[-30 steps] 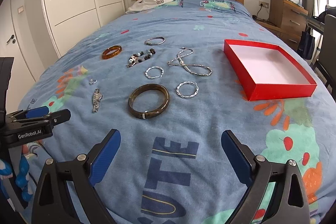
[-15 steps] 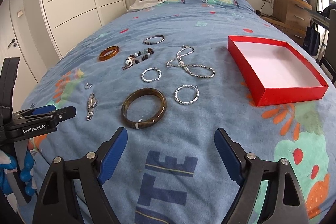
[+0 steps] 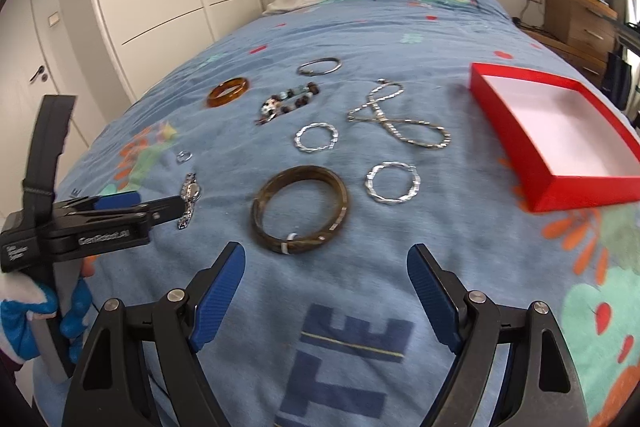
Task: Organize jewelry
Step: 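Grasp the silver watch with the left gripper while the right gripper grasps the dark brown bangle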
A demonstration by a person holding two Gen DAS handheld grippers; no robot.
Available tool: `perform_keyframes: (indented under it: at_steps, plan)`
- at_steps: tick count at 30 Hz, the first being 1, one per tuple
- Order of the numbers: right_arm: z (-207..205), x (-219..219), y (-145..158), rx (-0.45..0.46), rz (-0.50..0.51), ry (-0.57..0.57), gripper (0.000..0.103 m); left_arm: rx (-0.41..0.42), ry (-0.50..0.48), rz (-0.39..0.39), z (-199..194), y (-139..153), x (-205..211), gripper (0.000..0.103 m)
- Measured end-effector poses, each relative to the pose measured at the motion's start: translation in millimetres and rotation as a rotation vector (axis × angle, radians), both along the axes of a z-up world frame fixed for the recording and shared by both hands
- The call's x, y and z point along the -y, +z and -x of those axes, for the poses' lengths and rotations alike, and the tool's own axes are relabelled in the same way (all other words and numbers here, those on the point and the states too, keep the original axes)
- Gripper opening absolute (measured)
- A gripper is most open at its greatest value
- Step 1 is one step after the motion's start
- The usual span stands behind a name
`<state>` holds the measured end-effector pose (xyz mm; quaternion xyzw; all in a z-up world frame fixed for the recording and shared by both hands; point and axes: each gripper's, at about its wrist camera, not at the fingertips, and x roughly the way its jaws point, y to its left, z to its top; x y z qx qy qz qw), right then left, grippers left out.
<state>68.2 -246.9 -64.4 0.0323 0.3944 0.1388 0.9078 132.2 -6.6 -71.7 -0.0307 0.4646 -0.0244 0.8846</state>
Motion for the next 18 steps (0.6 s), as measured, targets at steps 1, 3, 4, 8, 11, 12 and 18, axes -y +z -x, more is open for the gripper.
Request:
perform_keyframes:
  at_steps: [1, 3, 4, 8, 11, 12, 18]
  plan:
    - [-3, -2, -2, -0.002, 0.0, 0.01, 0.082, -0.006, 0.0, 0.002, -3, -4, -1, 0.078]
    - [-8, -5, -5, -0.009, -0.003, 0.022, 0.082, -0.019, 0.003, -0.004, -9, -10, -3, 0.069]
    - [-11, -7, -6, -0.013, -0.008, 0.028, 0.082, -0.026, 0.003, -0.003, -12, -14, -4, 0.067]
    - [-22, -15, -15, -0.031, -0.006, 0.058, 0.082, -0.022, -0.002, -0.003, -20, -19, -9, 0.058]
    - [-30, -24, -21, -0.041, 0.008, 0.077, 0.082, -0.015, -0.002, -0.003, -22, -20, -13, 0.044]
    - [-32, -27, -22, -0.043, 0.011, 0.08, 0.081, -0.011, -0.004, -0.002, -21, -19, -15, 0.036]
    - [-49, -36, -27, -0.05, 0.004, 0.084, 0.072, -0.012, 0.0, 0.061, -17, -17, -33, 0.016]
